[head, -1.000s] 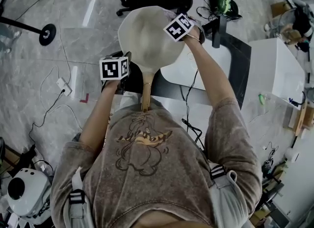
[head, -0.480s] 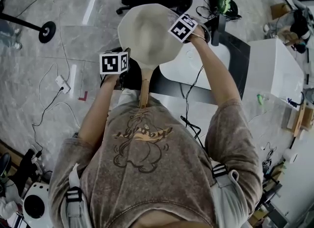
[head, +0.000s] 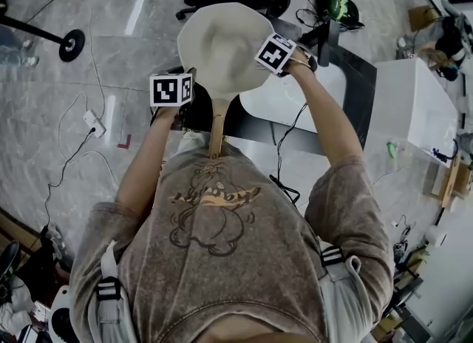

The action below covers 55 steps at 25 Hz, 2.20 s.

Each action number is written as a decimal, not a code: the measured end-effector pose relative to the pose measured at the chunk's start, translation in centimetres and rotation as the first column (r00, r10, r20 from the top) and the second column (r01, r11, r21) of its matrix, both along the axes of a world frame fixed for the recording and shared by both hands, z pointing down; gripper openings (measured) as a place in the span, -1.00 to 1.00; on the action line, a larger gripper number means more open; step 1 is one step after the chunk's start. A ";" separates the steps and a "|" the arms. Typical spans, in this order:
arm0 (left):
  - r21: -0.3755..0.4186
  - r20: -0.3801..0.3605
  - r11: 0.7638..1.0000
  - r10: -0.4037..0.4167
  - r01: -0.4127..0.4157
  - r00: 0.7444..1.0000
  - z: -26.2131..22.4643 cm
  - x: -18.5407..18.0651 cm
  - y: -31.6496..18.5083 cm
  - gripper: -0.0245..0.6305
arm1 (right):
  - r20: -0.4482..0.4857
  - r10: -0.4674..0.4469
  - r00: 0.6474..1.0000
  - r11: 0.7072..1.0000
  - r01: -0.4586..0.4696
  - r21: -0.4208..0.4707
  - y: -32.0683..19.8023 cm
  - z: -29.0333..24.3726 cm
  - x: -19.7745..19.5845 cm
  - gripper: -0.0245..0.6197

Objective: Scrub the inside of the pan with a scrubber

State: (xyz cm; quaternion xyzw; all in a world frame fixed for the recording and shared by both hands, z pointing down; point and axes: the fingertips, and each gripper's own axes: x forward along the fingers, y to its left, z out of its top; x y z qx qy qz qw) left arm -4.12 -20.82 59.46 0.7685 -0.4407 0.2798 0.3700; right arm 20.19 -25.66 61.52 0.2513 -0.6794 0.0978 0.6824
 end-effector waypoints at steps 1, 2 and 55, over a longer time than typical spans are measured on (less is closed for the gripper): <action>0.003 0.002 1.000 0.002 -0.002 1.000 0.0 0.0 0.0 -0.51 | 0.001 -0.005 1.000 1.000 0.005 -0.007 0.5 0.1 -0.2 -0.68; 0.004 0.004 1.000 0.004 -0.004 1.000 0.0 0.1 -0.1 -0.51 | 0.001 -0.019 1.000 1.000 0.019 -0.013 1.0 0.3 -0.5 -0.68; -0.026 -0.006 1.000 0.001 -0.001 1.000 0.3 0.1 0.4 -0.49 | 0.352 0.069 0.934 0.990 -0.019 -0.143 3.4 4.7 -18.1 -0.71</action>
